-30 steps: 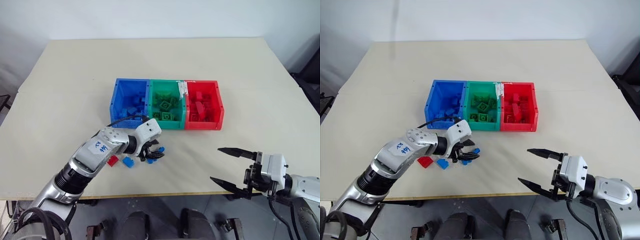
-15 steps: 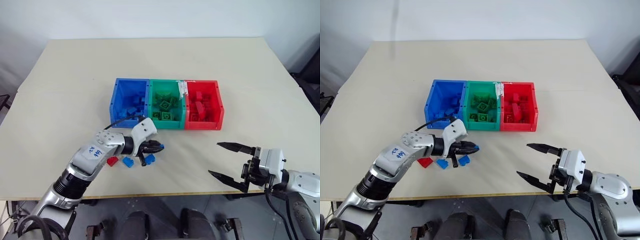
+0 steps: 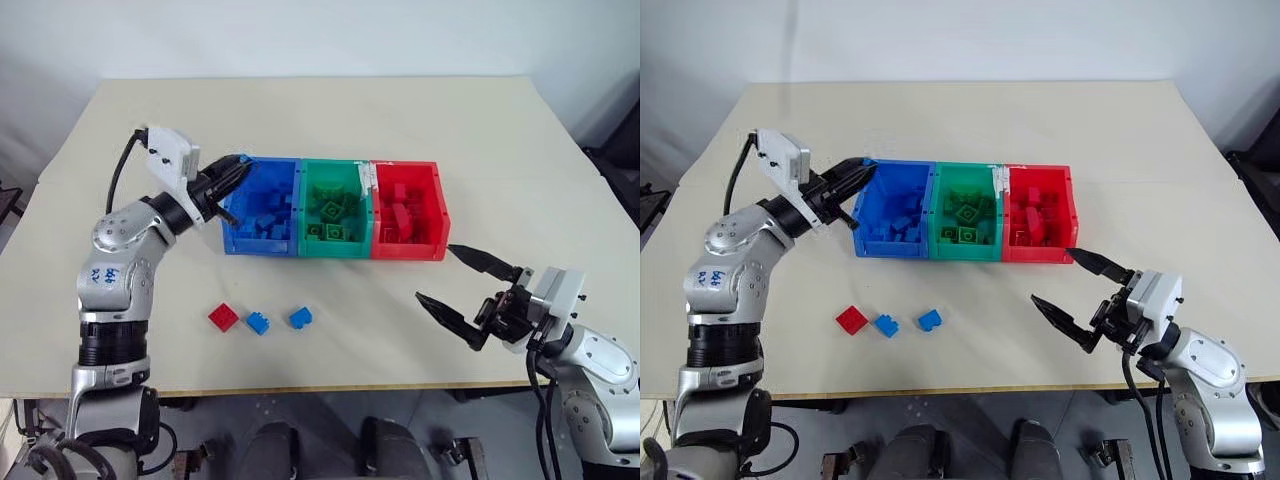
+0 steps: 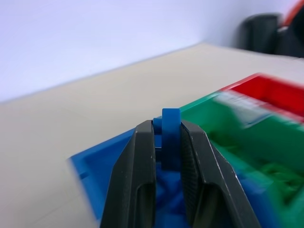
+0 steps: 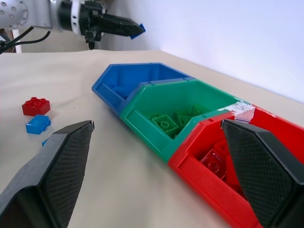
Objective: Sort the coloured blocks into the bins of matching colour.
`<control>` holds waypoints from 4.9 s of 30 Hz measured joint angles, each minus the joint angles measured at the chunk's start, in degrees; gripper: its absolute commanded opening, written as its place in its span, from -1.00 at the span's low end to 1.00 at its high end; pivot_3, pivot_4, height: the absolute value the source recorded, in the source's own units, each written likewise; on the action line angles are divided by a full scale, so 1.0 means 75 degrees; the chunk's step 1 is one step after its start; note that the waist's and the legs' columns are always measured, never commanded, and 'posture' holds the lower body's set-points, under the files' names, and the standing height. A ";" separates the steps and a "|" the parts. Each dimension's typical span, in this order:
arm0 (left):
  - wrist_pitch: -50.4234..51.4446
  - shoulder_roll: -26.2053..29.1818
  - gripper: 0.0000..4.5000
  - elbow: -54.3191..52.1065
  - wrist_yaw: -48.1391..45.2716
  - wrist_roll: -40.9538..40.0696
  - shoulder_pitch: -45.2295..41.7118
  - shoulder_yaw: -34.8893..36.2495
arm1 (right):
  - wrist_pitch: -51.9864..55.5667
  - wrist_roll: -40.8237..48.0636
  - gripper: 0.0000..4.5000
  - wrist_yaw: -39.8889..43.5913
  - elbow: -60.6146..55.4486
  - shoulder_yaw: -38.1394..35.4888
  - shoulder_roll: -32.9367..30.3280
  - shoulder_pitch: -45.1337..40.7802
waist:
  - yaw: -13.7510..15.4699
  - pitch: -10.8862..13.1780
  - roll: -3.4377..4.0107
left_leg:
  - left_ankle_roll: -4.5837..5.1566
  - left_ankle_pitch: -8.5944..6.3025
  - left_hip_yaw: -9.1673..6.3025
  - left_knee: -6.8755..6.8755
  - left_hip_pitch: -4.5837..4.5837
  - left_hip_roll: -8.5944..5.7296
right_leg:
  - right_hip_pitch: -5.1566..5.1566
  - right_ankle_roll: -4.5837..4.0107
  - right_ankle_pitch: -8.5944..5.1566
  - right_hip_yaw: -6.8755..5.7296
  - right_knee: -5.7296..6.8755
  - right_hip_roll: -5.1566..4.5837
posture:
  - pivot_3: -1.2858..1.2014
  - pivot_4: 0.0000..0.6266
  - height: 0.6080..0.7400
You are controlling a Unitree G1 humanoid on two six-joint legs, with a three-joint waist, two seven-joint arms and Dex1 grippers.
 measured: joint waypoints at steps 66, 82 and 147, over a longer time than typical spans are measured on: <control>0.3645 0.1799 -0.16 -0.3848 -0.1300 0.0459 0.1789 -0.3677 | -0.0446 -0.0510 1.00 0.2472 0.1019 0.0273 -0.1195 0.0497 | -0.0016 -0.0008 -0.0011 | 0.0000 -0.0002 0.0023 -0.0009 0.0018 0.0014 | -0.0002 -0.0006 0.0001 0.0015 0.0000 0.0002 | 0.03 -0.52 1.00; 0.1901 0.0657 -0.60 -0.2858 -0.1378 -0.0326 0.1625 -0.1498 | 0.0045 -0.0003 1.00 0.0868 0.0641 0.0338 -0.0038 -0.0164 | 0.0005 -0.0008 -0.0011 | -0.0001 0.0001 0.0001 0.0012 0.0005 0.0012 | 0.0000 -0.0005 0.0001 -0.0003 0.0011 -0.0003 | 0.03 -0.52 1.00; -0.2236 0.3151 0.99 -0.0860 -0.6189 0.1101 0.1932 -0.2731 | 0.0404 -0.0667 1.00 0.2277 0.1337 0.1336 -0.1352 -0.1012 | -0.0206 -0.0008 -0.0013 | 0.0003 -0.0012 0.0112 -0.0021 0.0003 0.0021 | -0.0030 -0.0008 0.0000 0.0009 0.0000 0.0007 | 0.03 -0.52 1.00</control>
